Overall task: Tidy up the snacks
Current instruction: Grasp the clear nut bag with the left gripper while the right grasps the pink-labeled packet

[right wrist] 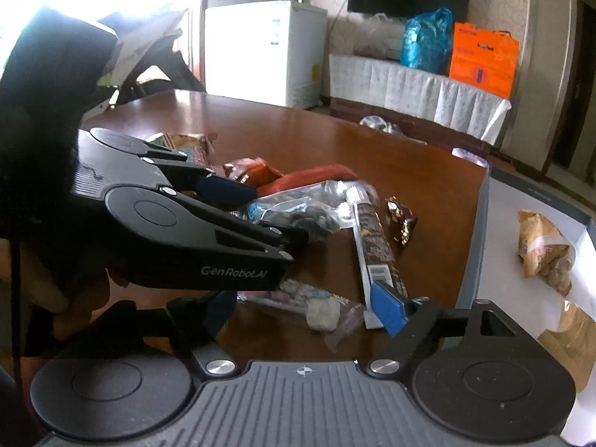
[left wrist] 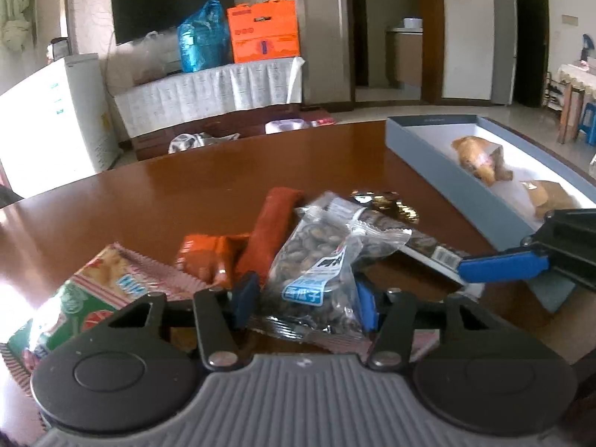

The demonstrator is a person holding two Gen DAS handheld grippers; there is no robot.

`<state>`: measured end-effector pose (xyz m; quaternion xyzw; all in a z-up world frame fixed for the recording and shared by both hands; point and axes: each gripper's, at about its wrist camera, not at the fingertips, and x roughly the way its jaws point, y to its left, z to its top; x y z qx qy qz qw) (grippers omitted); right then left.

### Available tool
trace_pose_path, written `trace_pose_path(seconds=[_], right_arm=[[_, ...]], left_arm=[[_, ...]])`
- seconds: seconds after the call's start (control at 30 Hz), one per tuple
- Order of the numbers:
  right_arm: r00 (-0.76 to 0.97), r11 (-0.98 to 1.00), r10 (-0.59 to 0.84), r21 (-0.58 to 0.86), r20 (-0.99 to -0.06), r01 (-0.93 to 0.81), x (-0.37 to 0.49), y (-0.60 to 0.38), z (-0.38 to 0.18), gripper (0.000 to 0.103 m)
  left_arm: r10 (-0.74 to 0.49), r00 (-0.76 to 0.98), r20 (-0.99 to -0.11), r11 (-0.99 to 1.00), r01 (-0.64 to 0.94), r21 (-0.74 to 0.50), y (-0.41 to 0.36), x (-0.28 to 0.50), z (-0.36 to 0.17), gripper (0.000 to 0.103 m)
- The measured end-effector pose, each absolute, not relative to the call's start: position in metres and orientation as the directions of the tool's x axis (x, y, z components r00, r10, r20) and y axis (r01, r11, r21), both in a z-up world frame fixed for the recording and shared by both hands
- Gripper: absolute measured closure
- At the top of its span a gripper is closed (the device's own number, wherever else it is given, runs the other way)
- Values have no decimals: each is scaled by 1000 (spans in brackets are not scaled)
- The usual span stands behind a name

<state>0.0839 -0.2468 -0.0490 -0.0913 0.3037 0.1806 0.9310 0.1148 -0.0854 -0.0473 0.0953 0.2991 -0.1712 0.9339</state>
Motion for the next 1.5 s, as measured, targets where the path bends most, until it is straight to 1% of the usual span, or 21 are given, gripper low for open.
trace_pose_path(seconds=[0.1,0.2,0.27,0.47,0.5,0.63,0.67,0.73,0.8,0.87,0.9,0.97,1.13,1.2,1.37,1.5], right_arm=[[746,908,285,-81,-602,-412,86,-243,-51,22],[719,909,316,-19,-620,-416,94,-247,-51,21],[705,907,326,-2,-630,-422,93,-247,-50,21],[681,886,339,-23,-649,-463,76,-241,-42,49],[684,888,335,-27,-648,-460,76,-239,-41,51],[698,899,319,-27,-641,-437,78,-232,-44,50],[698,900,317,-30,-642,-435,77,-232,-44,50],[696,898,315,-33,-646,-438,74,-232,-43,54],[690,894,316,-39,-651,-446,70,-230,-41,72],[687,891,308,-54,-658,-451,68,-226,-40,78],[687,892,302,-58,-661,-448,66,-225,-40,78],[685,895,297,-56,-665,-442,61,-225,-39,79],[689,902,276,-67,-670,-427,49,-226,-38,81],[693,903,265,-79,-670,-422,46,-226,-39,81],[704,903,240,-113,-669,-415,41,-228,-39,82],[709,905,239,-112,-664,-410,41,-231,-38,83]], left_arm=[[-240,769,-592,935,347,72,-77,117,-47,51],[-241,770,-592,933,351,77,-71,114,-48,51],[-248,767,-592,930,360,76,-69,112,-48,51],[-301,740,-601,915,402,37,-58,103,-44,51],[-302,741,-600,915,402,35,-57,102,-43,51],[-288,749,-597,927,375,23,-58,104,-46,49],[-286,750,-597,926,377,30,-60,104,-46,49],[-286,747,-600,912,404,67,-66,102,-47,51],[-288,745,-602,901,424,94,-69,98,-46,53],[-304,732,-610,895,439,80,-69,95,-44,58],[-316,726,-611,894,444,66,-68,94,-42,59],[-334,720,-608,892,449,42,-63,88,-38,66],[-314,732,-605,910,413,27,-57,81,-31,72],[-313,731,-606,916,401,10,-54,81,-28,73],[-289,748,-598,920,390,44,-55,77,-24,74],[-274,762,-587,927,372,51,-53,75,-20,75]])
